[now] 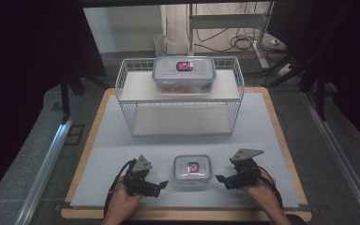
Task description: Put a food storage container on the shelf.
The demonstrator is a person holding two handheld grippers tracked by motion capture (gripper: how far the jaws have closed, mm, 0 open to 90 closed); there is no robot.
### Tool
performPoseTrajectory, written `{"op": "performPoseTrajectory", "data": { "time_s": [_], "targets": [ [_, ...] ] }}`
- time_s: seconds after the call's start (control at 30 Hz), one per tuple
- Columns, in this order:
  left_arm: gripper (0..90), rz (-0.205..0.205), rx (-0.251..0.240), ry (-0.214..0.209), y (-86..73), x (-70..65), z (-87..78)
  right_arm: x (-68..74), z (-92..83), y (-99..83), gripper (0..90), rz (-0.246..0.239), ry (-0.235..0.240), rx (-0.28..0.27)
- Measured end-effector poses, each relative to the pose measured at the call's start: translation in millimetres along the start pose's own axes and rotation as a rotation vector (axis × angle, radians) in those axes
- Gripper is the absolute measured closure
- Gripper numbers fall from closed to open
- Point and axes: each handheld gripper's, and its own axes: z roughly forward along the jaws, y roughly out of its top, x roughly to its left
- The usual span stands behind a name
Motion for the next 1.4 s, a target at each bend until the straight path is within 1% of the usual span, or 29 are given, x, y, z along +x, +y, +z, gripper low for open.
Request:
{"op": "performPoseTrajectory", "data": {
  "time_s": [0.1,0.13,0.17,0.23,0.3,0.4,0.43,0.47,0.53,0.57,0.63,0.7,0.73,0.77,0.87,0.9,0.93,1.0,1.03,1.07,1.13,1.17,1.2,1.3,1.33,1.4],
  "targets": [
    [5.0,0.009,0.018,0.011,2.0,-0.3,-1.2,1.4,-1.1,1.0,7.2,-0.010,0.005,-0.015],
    [4.9,0.005,0.022,0.013,2.7,-0.7,-1.6,1.7,-1.4,1.4,6.3,-0.015,0.006,-0.023],
    [4.8,0.002,0.026,0.013,3.6,-0.5,-2.2,2.1,-1.9,1.8,5.5,-0.017,0.004,-0.027],
    [4.8,-0.011,0.026,0.002,5.6,0.8,-3.6,2.6,-3.5,3.0,4.4,-0.007,0.002,-0.036],
    [4.7,-0.032,0.016,-0.013,7.7,1.8,-5.3,2.1,-5.0,4.5,4.4,-0.004,0.012,-0.050],
    [4.5,-0.079,-0.028,-0.065,11.2,3.7,-7.9,1.0,-5.7,6.8,4.9,0.015,0.041,-0.058],
    [5.2,-0.088,-0.032,-0.088,12.7,4.1,-7.7,0.7,-5.6,7.8,5.9,0.030,0.054,-0.059],
    [5.6,-0.091,-0.032,-0.100,14.7,4.1,-6.4,0.3,-5.3,9.0,7.1,0.042,0.065,-0.056],
    [6.8,-0.088,-0.027,-0.103,17.6,3.8,-3.3,0.4,-3.9,12.4,7.2,0.068,0.080,-0.042],
    [7.3,-0.089,-0.021,-0.111,20.0,3.8,-0.2,0.9,-3.3,13.5,7.2,0.076,0.086,-0.040],
    [8.9,-0.104,-0.020,-0.128,23.3,4.1,4.2,2.7,-1.9,17.1,4.6,0.089,0.106,-0.027],
    [11.9,-0.120,-0.021,-0.160,27.3,5.6,9.7,3.9,0.1,19.9,3.9,0.098,0.117,-0.014],
    [12.6,-0.123,-0.019,-0.176,29.3,6.6,12.8,4.6,1.4,21.4,4.1,0.109,0.128,-0.008],
    [12.9,-0.126,-0.015,-0.187,31.0,7.1,16.2,5.2,2.7,23.0,4.5,0.109,0.135,-0.002],
    [12.7,-0.142,0.007,-0.223,33.9,8.0,26.7,6.4,5.2,28.7,10.2,0.113,0.142,0.011],
    [12.4,-0.149,0.010,-0.237,34.2,8.5,29.9,6.2,6.1,30.5,13.1,0.113,0.145,0.015],
    [11.8,-0.166,0.012,-0.256,34.5,9.1,32.1,6.2,7.2,32.0,15.4,0.115,0.150,0.021],
    [11.9,-0.171,0.015,-0.275,35.6,11.0,35.4,5.5,11.1,33.7,19.1,0.116,0.162,0.037],
    [12.1,-0.179,0.016,-0.285,36.4,11.1,36.8,5.1,13.7,34.2,19.8,0.120,0.174,0.048],
    [13.0,-0.184,0.019,-0.300,37.1,11.1,38.2,4.3,15.7,34.8,20.8,0.137,0.195,0.049],
    [14.2,-0.183,0.025,-0.331,37.6,10.8,41.2,3.4,19.8,36.5,21.8,0.160,0.226,0.057],
    [14.7,-0.189,0.021,-0.351,37.5,9.9,43.1,3.1,21.3,37.2,22.2,0.167,0.238,0.062],
    [16.1,-0.194,0.019,-0.359,37.4,9.3,44.2,2.8,24.1,38.1,22.4,0.180,0.259,0.069],
    [17.8,-0.197,0.019,-0.381,37.4,7.2,45.8,3.1,30.7,37.4,23.4,0.214,0.327,0.083],
    [18.0,-0.194,0.019,-0.377,37.4,6.1,46.1,3.7,32.3,36.7,22.2,0.225,0.338,0.089],
    [17.6,-0.191,0.019,-0.372,37.1,5.0,45.4,3.7,31.5,35.4,24.3,0.227,0.341,0.089]
  ]
}}
